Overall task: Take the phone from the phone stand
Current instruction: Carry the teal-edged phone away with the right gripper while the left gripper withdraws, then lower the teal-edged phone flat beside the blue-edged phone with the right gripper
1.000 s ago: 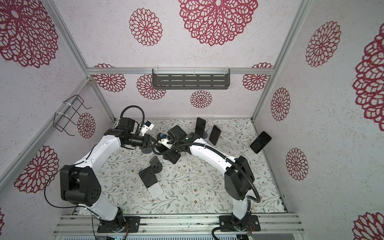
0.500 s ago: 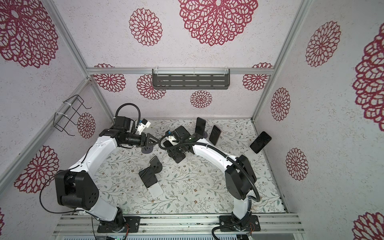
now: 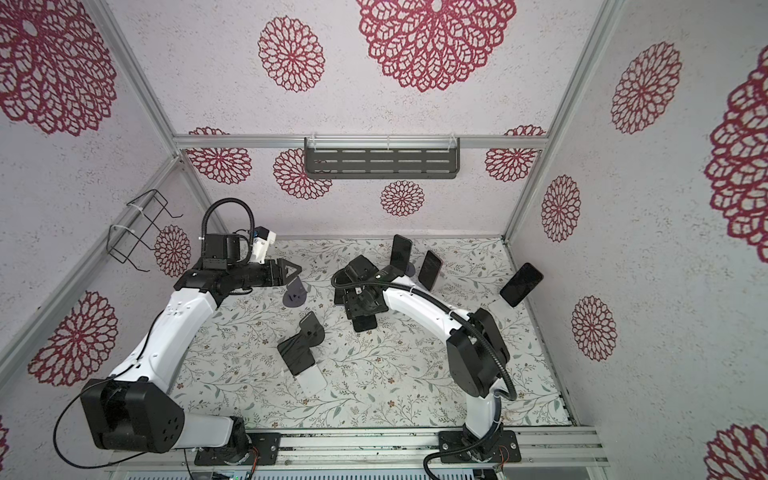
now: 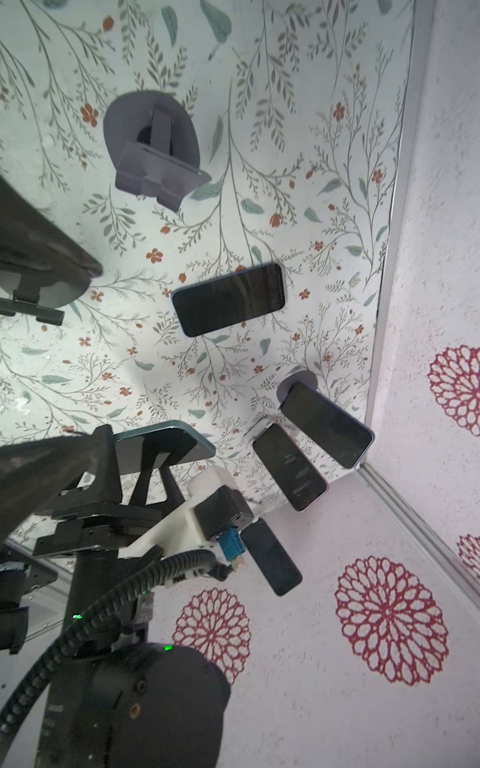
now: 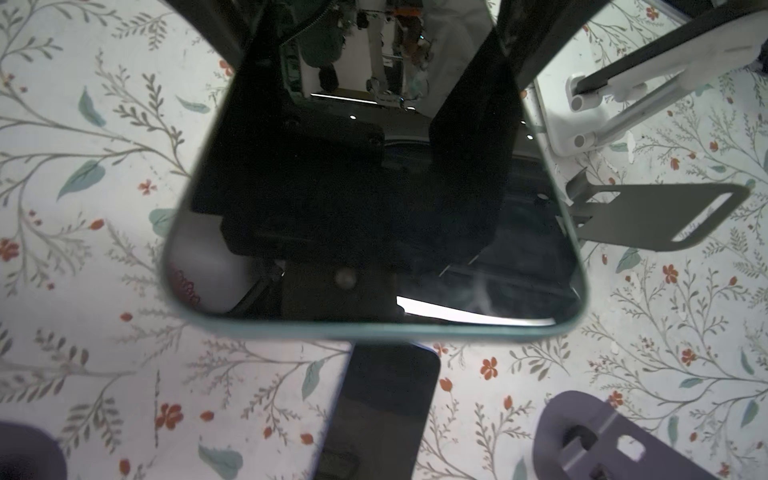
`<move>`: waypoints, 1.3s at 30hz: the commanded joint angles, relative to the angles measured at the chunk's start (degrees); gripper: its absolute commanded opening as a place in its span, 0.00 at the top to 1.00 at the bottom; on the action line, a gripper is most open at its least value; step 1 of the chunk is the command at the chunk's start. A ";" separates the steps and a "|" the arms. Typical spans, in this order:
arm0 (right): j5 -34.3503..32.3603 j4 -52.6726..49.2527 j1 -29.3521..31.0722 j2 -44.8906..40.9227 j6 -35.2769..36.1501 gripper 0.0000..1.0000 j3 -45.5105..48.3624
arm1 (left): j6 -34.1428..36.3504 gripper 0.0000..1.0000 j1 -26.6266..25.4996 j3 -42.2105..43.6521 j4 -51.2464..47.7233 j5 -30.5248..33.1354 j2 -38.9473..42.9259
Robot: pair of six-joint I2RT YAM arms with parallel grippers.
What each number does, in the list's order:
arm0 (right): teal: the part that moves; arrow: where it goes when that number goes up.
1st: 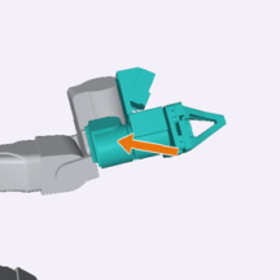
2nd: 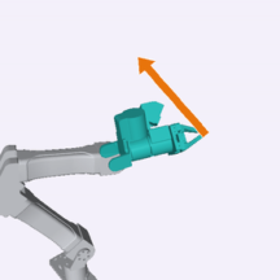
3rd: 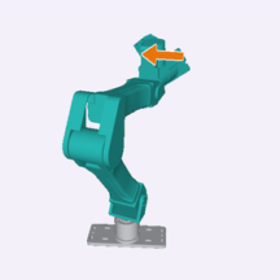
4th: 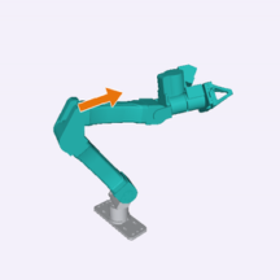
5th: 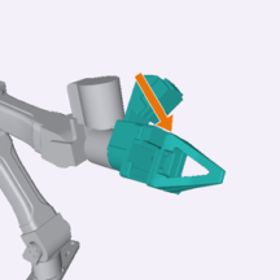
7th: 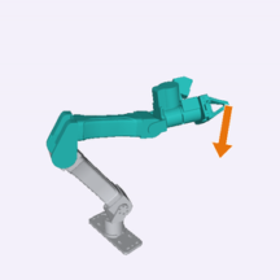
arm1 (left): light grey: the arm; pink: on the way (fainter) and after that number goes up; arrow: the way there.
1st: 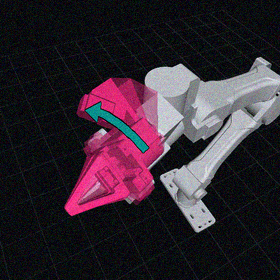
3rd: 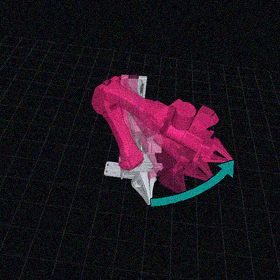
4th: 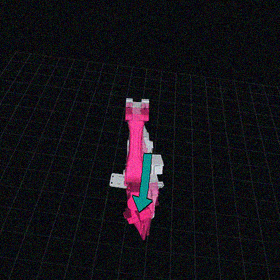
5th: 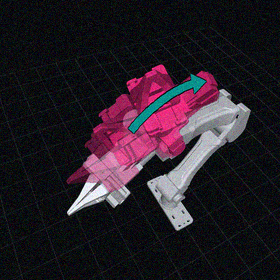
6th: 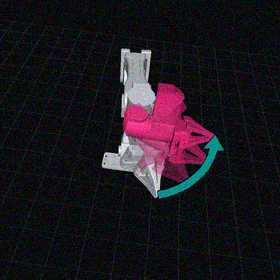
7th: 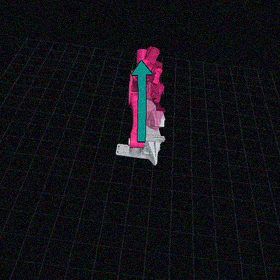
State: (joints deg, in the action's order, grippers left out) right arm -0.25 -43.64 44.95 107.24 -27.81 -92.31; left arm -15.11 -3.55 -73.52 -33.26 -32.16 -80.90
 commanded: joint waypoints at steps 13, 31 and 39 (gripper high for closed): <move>-2.82 -11.66 4.05 19.30 -17.27 1.00 -19.20 | -2.31 0.38 2.15 0.39 2.08 4.73 0.91; 4.45 -8.88 4.18 28.43 -18.06 0.85 -25.55 | -2.38 0.38 3.02 0.05 1.62 3.86 1.27; 4.07 -11.42 3.81 30.18 -18.50 0.43 -26.08 | -2.29 0.38 3.33 0.06 1.53 3.64 1.19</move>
State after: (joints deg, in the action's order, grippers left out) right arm 3.88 -52.03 49.06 136.18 -45.12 -117.54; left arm -16.84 -0.71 -73.23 -32.21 -27.86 -80.90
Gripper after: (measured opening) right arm 0.742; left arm 0.620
